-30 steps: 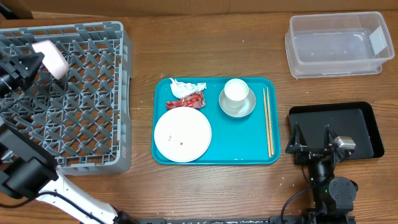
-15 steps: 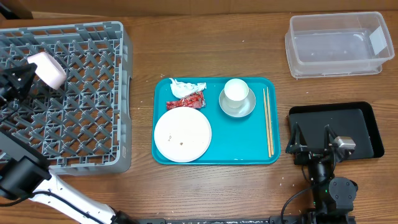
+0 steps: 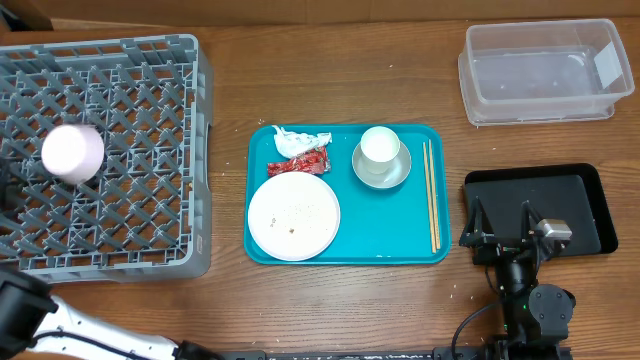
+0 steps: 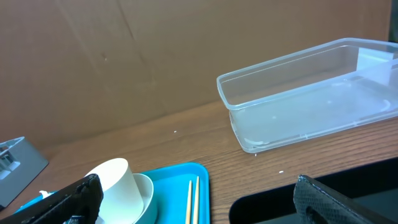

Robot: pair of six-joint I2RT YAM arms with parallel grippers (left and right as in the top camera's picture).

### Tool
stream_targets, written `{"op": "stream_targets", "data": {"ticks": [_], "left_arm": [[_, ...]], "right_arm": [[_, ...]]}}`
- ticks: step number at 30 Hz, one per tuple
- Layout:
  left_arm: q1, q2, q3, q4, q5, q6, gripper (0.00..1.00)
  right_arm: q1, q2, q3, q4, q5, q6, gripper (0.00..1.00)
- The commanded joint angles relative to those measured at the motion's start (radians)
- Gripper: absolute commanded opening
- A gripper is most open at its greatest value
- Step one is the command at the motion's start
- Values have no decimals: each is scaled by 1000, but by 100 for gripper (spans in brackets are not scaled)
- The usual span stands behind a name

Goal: Sort waste into correct bins and load items into the dishwasher
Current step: 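Carry the pink bowl to the dish rack and release it, then move the left gripper to the white cup and grasp its rim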

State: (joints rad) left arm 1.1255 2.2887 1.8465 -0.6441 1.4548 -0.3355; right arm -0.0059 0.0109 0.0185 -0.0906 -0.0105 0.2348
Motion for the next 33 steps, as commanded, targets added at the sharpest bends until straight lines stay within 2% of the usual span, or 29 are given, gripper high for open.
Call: {"op": "stream_targets", "data": {"ticks": [1, 9, 16, 19, 25, 31, 33], "left_arm": [[46, -113, -4, -7, -45, -13, 100], [32, -343, -4, -51, -209, -13, 100], [-138, -547, -4, -109, -334, -35, 100], [-291, -600, -4, -179, -393, 36, 100], [-685, -610, -4, -367, -665, 165, 100], [-1107, -600, -4, -372, -963, 341, 100], [-1227, -594, -4, -362, -1048, 344, 100]], "right_arm": [[-3, -8, -10, 6, 10, -3, 100], [-3, -8, -10, 6, 10, -3, 100], [-3, -8, -10, 6, 10, -3, 100], [-3, -8, -10, 6, 10, -3, 100], [-3, -8, -10, 6, 10, -3, 100], [-3, -8, -10, 6, 10, -3, 100], [-3, -8, -10, 6, 10, -3, 100]]}}
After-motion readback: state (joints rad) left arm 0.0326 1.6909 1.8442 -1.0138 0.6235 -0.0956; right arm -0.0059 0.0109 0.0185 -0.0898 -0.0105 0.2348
